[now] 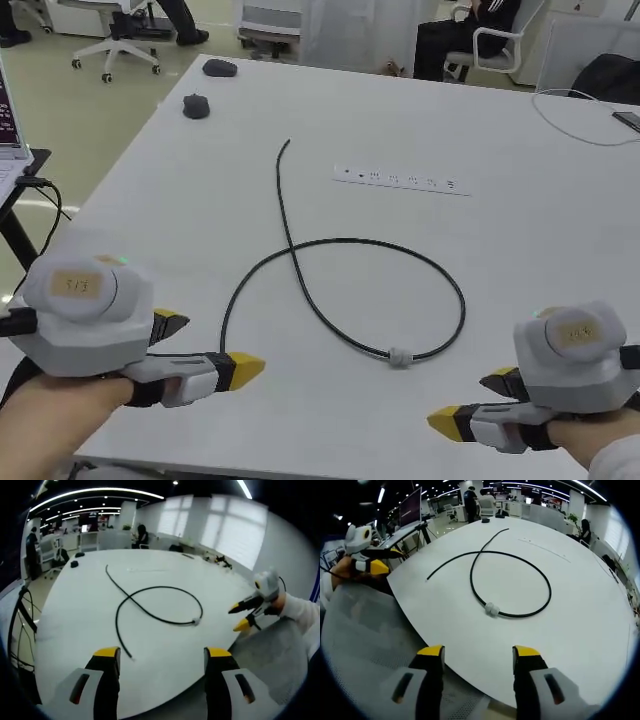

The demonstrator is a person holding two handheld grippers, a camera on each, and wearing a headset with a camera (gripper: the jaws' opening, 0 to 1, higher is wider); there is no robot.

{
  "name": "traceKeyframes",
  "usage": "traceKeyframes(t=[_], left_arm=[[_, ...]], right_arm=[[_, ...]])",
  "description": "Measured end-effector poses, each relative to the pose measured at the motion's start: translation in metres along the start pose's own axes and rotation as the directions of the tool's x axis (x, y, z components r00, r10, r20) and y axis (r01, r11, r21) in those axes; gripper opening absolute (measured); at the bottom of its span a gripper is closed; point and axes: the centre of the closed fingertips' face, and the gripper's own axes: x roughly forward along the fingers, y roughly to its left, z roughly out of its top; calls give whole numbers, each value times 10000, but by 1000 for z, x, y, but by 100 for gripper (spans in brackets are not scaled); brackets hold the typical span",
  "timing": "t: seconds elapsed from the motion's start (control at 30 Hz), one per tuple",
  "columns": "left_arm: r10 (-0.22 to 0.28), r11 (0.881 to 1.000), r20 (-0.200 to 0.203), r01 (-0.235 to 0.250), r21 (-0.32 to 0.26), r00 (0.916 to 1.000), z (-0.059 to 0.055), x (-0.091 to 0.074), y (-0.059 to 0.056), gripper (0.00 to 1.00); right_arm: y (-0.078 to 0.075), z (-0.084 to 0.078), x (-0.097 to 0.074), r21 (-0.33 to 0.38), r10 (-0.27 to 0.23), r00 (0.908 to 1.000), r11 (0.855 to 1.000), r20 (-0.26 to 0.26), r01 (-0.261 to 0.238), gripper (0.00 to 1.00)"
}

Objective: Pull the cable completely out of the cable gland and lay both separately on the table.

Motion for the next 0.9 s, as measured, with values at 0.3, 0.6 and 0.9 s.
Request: traceKeyframes(t=[0.3,0.6,0.9], left_arm=[[-65,10000,-58,66,48,10000,-1,1,-2,68],[-44,10000,-76,45,49,10000,-1,1,-2,68],[-88,9999,-118,89,101,9999,-2,1,-3,68]], right_arm=[[-1,0,0,-3,-31,10000,10000,-17,31,56],[-1,-1,0,-67,-31,10000,10000,-51,30,56],[-1,-2,0,-24,19,9999,10000,-105,-19,52]])
